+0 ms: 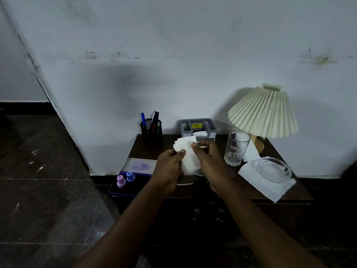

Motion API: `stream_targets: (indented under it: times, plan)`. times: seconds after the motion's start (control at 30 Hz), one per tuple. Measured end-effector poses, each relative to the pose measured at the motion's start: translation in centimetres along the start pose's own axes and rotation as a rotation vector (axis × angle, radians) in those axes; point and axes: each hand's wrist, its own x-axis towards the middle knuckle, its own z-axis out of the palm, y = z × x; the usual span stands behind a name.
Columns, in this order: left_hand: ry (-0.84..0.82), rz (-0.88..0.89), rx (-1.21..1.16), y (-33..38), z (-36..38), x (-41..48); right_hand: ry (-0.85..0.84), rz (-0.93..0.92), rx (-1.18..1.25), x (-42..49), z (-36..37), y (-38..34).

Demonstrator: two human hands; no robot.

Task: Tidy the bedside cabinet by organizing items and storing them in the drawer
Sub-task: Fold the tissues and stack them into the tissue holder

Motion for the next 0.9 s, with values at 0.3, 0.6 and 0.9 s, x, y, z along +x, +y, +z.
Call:
stream_targets:
  times: [0.3,0.6,0.9]
  plan:
    - [0.005,0.088,0.059,-0.7,1.1,-0.5,-0.075,-0.042,-0.09,-1.1,1.4,-0.1]
    - [0.142,-0.085,-0.341,0.9,2.2,-0.2,-0.13,0.278,0.464,-0.8,0.6,0.1]
    - [0.157,0.311,0.019,3.7,0.4,-0.1,0.384,-0.233,-0.053,1.6,-4.7,-2.3]
